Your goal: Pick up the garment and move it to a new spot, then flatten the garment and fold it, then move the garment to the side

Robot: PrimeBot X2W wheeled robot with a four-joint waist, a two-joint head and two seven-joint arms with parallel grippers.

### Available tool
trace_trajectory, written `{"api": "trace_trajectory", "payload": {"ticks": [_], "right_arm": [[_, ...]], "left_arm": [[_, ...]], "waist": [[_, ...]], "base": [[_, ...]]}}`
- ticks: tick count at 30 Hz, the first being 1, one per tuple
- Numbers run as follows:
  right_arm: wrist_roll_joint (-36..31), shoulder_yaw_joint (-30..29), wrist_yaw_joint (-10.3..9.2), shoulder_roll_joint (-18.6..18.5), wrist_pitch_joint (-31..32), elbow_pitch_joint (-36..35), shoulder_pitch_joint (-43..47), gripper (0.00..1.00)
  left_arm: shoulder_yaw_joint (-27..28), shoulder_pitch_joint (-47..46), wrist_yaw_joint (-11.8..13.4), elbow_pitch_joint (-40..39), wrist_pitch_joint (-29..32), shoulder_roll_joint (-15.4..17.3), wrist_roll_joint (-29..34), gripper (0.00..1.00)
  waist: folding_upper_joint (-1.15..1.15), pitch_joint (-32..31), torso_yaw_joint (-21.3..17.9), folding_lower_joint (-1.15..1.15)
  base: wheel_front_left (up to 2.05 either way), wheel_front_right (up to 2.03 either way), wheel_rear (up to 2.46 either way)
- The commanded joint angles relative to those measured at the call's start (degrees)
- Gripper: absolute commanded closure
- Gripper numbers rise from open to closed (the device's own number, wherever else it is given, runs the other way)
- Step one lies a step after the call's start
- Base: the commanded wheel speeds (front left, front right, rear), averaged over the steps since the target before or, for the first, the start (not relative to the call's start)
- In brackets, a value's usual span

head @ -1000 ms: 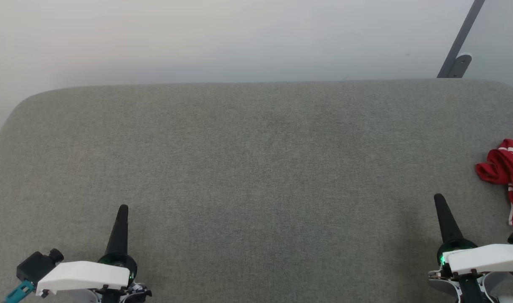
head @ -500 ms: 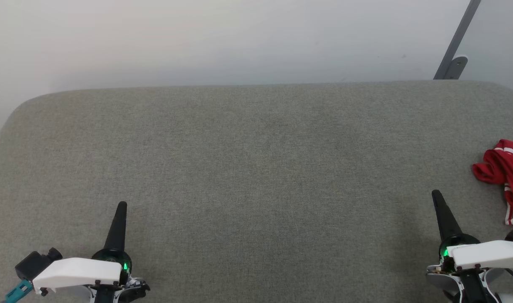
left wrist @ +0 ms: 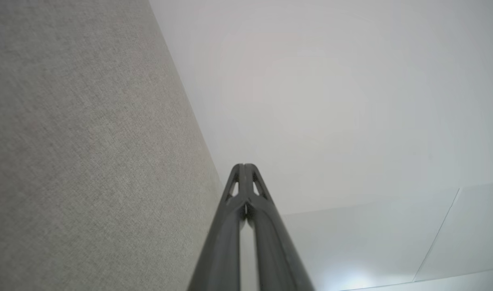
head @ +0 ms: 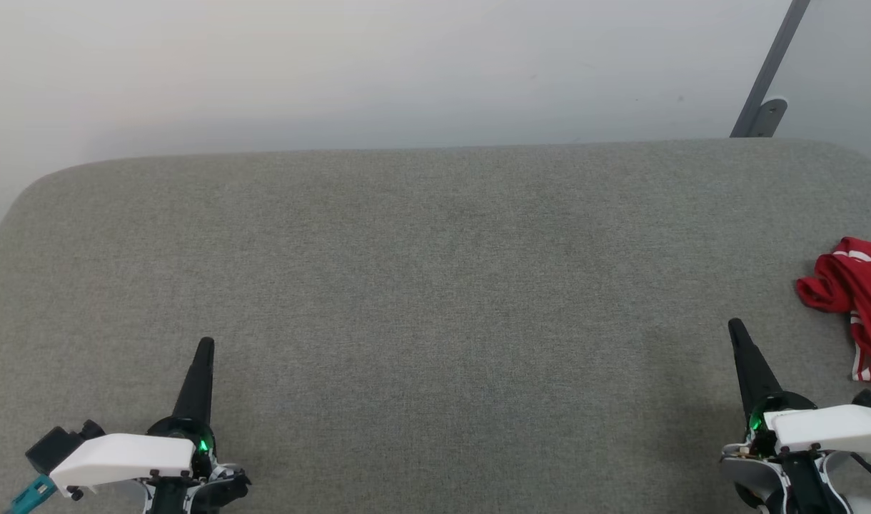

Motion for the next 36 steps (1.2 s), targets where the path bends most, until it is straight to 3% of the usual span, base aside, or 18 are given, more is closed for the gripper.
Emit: {"api": "trace_trajectory", "payload": {"ticks": [1, 30, 36], "right_arm": [[1.27, -0.19, 0.0, 0.14, 0.43, -0.05, -0.78, 1.0], [10.67, -1.03, 0.0, 1.53, 3.29, 0.74, -1.71, 1.0], [10.52, -1.02, 0.0, 1.52, 3.32, 0.72, -1.67, 1.0]], "left_arm": [[0.39, -1.05, 0.1, 0.04, 0.35, -0.03, -1.4, 1.0], [1.93, -2.46, 0.13, 1.36, 3.59, -0.55, -11.68, 1.0], [2.04, -2.45, 0.13, 1.33, 3.75, -0.65, -11.31, 1.0]], "waist": [[0.0, -0.05, -0.04, 0.0], [0.0, -0.99, -0.82, 0.0], [0.0, -0.99, -0.82, 0.0]], "base": [[0.0, 0.0, 0.0], [0.0, 0.0, 0.0], [0.0, 0.0, 0.0]]}}
